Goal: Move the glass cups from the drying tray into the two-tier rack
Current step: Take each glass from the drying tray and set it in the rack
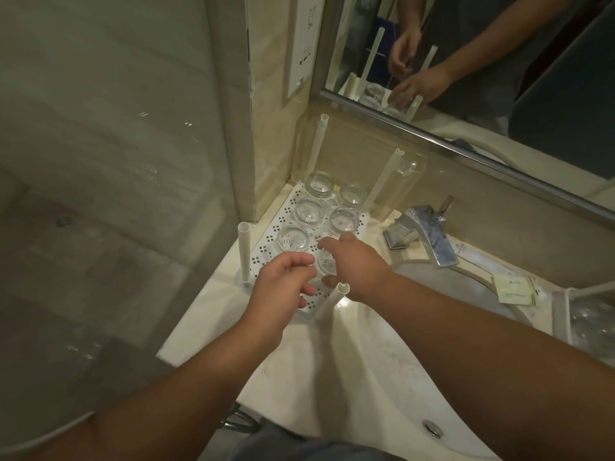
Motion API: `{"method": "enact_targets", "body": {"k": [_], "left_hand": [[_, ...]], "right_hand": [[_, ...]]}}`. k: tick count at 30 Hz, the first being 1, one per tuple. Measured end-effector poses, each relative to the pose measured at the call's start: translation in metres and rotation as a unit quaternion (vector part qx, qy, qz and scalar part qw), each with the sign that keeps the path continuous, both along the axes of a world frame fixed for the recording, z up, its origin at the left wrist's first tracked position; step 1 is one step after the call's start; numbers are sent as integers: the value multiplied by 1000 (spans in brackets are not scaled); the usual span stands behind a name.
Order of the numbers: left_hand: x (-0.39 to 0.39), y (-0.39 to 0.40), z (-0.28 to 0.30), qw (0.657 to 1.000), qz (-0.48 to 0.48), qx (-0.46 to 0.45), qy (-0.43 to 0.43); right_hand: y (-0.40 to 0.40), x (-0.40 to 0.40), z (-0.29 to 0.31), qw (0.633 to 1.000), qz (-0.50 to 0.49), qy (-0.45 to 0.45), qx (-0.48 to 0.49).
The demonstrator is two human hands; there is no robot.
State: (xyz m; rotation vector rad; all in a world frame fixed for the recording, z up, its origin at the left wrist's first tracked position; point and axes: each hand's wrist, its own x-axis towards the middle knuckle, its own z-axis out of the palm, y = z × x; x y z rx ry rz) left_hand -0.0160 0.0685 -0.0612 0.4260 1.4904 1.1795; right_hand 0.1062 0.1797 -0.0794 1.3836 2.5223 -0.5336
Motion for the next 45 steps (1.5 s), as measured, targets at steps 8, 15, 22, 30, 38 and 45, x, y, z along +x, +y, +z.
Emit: {"method": "enact_targets", "body": {"k": [8, 15, 22, 30, 38, 45], "left_hand": [[7, 5, 17, 1000, 9, 0, -28], [18, 13, 34, 998, -19, -59, -19], [18, 32, 59, 995, -58, -87, -7], [9, 44, 85, 988, -96, -45, -113], [11, 47, 116, 990, -112, 12, -85], [27, 41, 125, 989, -93, 107, -35]], "right_hand": [[-2, 12, 61, 996, -13, 54, 68], [-14, 21, 112, 985, -25, 115, 124], [-30, 19, 136, 969, -21, 173, 177], [-45, 21, 144, 934, -72, 270, 221], [-64, 28, 130, 892, -112, 367, 240], [-71, 39, 123, 864, -178, 455, 118]]}}
